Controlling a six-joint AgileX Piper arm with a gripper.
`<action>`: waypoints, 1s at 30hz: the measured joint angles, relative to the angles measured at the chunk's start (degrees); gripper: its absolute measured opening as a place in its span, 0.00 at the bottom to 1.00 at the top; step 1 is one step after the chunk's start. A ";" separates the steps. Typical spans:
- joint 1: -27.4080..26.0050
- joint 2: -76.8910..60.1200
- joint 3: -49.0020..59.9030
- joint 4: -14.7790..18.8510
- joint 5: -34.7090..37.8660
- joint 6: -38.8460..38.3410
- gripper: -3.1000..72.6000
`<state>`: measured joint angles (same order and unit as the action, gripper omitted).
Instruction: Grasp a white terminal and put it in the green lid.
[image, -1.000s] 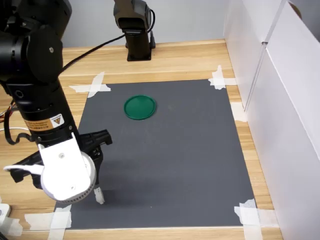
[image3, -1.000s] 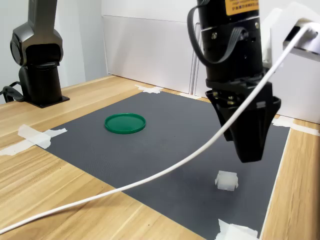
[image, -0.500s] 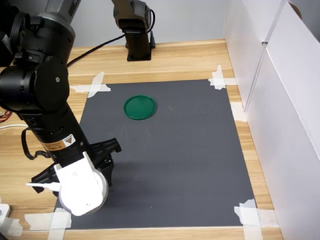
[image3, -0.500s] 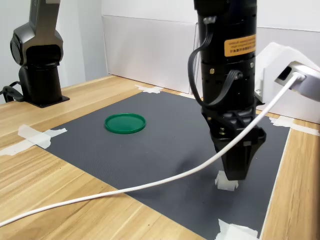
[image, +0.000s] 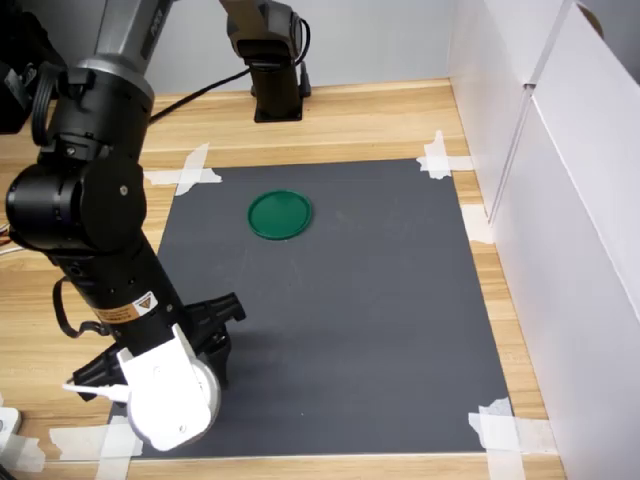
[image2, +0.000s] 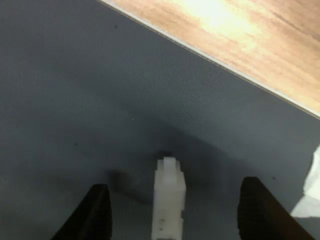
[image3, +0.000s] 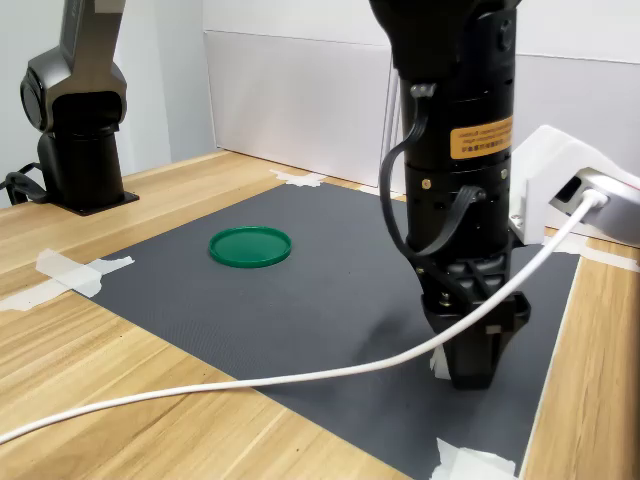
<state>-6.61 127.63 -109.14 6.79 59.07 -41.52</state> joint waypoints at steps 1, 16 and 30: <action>0.00 0.29 0.00 0.00 0.00 0.00 0.85; 0.00 1.63 0.00 0.00 0.16 1.62 0.56; 0.00 -2.17 0.00 0.86 -0.60 1.42 0.16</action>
<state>-6.61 125.46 -109.14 7.64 58.47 -40.09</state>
